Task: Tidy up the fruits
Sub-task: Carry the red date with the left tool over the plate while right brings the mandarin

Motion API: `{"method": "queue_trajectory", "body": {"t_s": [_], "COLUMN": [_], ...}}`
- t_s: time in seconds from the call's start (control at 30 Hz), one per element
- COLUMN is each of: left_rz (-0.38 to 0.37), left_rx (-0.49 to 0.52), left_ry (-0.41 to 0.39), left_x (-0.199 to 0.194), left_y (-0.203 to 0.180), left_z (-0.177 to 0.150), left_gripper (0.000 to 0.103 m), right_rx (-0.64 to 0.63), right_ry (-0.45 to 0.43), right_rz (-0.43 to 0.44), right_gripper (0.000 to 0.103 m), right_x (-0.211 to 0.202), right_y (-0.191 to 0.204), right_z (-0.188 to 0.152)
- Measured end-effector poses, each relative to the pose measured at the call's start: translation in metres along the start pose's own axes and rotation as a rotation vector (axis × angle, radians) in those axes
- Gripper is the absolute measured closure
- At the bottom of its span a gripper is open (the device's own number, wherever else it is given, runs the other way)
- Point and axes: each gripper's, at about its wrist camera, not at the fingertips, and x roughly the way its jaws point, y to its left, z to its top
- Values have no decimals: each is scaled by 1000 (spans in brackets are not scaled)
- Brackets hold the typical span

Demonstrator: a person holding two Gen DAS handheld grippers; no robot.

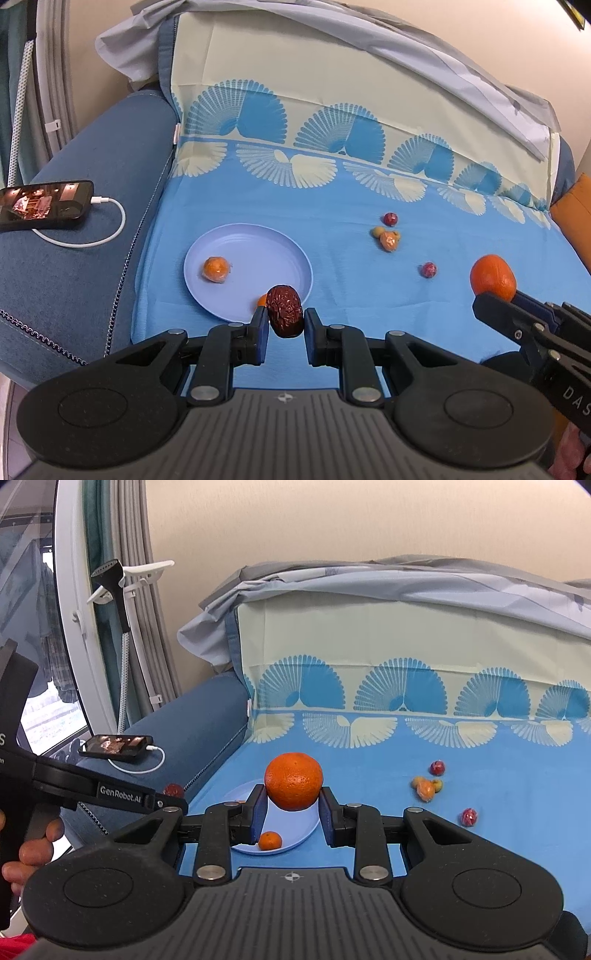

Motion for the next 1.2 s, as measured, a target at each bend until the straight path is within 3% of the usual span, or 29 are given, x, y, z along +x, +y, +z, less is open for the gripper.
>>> {"method": "queue_trajectory", "body": {"t_s": [0.47, 1.2], "left_rz": [35, 83], "left_rx": [-23, -46], "left_ry": [7, 90], "left_x": [22, 79], "left_y": [23, 59], "left_z": [14, 25], "left_gripper": [81, 81], "right_rx": [-27, -52], "right_ry": [64, 202], "right_rz": [28, 64], "right_gripper": [71, 71], "right_x": [40, 127], "right_y": [12, 28], "right_z": [5, -6]}}
